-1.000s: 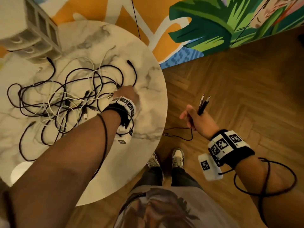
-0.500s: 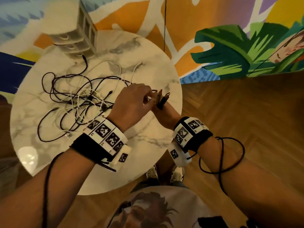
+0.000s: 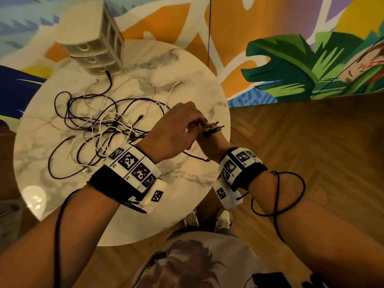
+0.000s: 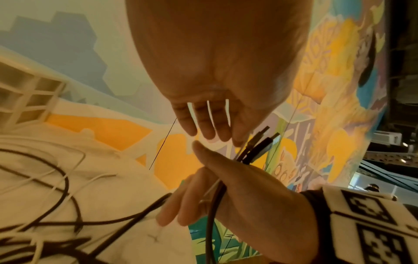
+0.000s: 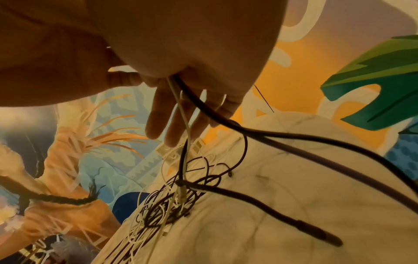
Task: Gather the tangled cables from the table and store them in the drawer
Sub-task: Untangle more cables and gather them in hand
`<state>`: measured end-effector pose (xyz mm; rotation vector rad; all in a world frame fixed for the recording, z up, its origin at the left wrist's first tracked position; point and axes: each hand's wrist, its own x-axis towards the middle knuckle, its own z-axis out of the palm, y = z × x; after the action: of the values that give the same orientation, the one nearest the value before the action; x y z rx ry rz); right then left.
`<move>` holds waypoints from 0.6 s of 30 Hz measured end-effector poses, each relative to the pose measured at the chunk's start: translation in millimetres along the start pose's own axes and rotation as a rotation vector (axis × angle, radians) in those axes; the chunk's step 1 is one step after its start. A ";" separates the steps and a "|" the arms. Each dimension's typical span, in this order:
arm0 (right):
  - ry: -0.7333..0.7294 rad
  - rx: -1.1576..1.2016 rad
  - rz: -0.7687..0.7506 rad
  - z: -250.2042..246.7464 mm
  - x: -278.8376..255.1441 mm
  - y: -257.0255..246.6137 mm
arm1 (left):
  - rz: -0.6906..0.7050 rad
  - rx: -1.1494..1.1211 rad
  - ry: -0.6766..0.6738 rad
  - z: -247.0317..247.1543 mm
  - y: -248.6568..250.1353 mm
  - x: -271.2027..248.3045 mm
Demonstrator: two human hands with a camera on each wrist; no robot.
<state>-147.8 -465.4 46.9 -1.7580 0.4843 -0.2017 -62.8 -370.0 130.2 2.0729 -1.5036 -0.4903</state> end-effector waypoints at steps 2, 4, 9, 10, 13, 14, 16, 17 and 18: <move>0.023 0.001 0.031 -4.2 -0.4 5.9 | -0.038 -0.074 0.121 4.7 -10.6 -0.3; 0.083 0.095 0.106 -7.9 -3.3 8.4 | -0.233 -0.275 0.179 18.3 -26.0 -3.7; 0.224 0.290 0.168 -20.7 -12.8 9.6 | -0.637 -0.426 -0.300 95.9 -70.1 -36.8; 0.242 0.318 0.170 -24.5 -14.3 10.3 | -0.634 -0.330 -0.305 106.5 -84.2 -43.1; 0.322 0.458 0.197 -39.9 -17.2 7.7 | -0.733 -0.209 -0.129 100.0 -129.9 -44.1; 0.366 0.513 0.191 -46.6 -18.2 6.0 | -0.782 -0.212 -0.054 88.0 -142.4 -41.5; 0.468 0.627 0.163 -62.0 -20.9 1.1 | -0.857 -0.184 0.011 66.3 -165.1 -37.1; 0.508 0.681 0.151 -69.2 -22.8 -1.5 | -0.874 -0.094 -0.011 57.4 -170.3 -35.0; 0.530 0.730 0.144 -74.5 -25.1 -4.2 | -0.859 0.078 -0.082 51.1 -166.5 -34.4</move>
<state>-198.3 -520.2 72.2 -0.9375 0.7947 -0.6616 23.2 -307.4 -11.9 2.7295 -0.5960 -0.8328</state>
